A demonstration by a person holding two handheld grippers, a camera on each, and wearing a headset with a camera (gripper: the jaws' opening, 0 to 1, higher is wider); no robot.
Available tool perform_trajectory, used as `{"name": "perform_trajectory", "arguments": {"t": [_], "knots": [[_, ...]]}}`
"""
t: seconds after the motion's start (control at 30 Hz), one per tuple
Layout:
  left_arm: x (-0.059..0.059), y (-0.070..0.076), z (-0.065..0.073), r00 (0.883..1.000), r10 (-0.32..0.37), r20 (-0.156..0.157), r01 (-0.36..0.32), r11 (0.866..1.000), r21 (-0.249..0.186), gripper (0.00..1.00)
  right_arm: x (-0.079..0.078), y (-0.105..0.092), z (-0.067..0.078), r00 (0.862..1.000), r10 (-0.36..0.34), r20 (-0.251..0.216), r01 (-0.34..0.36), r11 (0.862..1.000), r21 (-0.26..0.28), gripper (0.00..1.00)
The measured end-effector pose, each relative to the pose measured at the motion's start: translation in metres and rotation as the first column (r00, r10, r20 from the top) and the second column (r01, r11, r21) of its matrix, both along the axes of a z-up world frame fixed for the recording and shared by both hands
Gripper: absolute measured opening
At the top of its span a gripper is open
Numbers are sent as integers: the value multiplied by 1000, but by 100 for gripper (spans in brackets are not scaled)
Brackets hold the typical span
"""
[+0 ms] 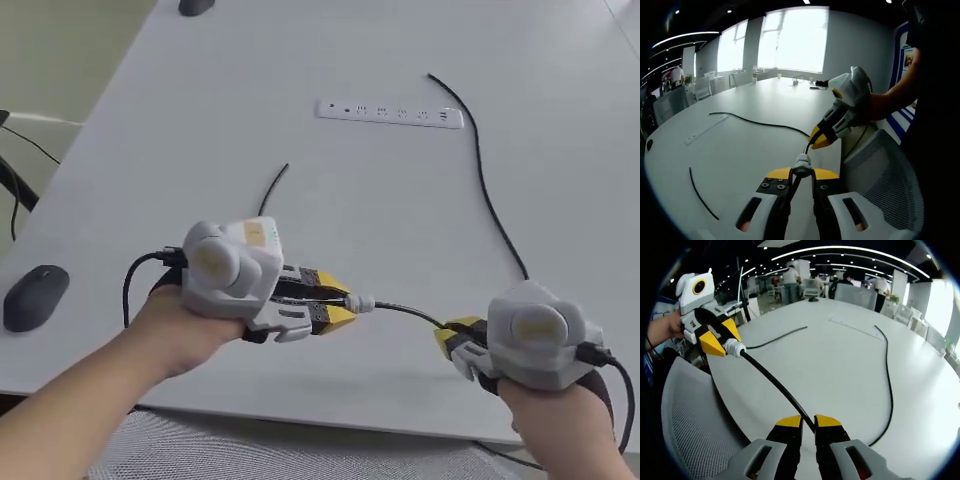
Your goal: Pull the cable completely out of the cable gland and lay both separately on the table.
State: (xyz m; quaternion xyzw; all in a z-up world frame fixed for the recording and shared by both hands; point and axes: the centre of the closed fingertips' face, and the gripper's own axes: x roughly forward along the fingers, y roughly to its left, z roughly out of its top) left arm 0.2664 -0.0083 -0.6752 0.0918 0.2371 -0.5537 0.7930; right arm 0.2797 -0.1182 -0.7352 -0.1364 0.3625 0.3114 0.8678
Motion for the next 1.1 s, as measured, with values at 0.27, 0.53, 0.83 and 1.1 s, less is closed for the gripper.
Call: {"name": "perform_trajectory", "arguments": {"t": [0.27, 0.53, 0.83, 1.1], "knots": [[0, 2, 0, 1000, 4, -4, -3, 1000, 5, 15, -3, 17, 34, 983, 139, 120, -134, 990, -54, 21], [-4, -1, 1, 1000, -13, 5, 13, 1000, 7, 15, -11, 73, 54, 908, 358, 219, -334, 932, -139, 12], [-7, 0, -1, 1000, -20, -1, 21, 1000, 16, 15, -13, 94, 50, 847, 481, 228, -430, 871, -237, 6], [-10, 1, -2, 1000, -29, 4, 29, 999, 26, 15, -17, 97, 45, 841, 497, 214, -444, 860, -254, 2]]}}
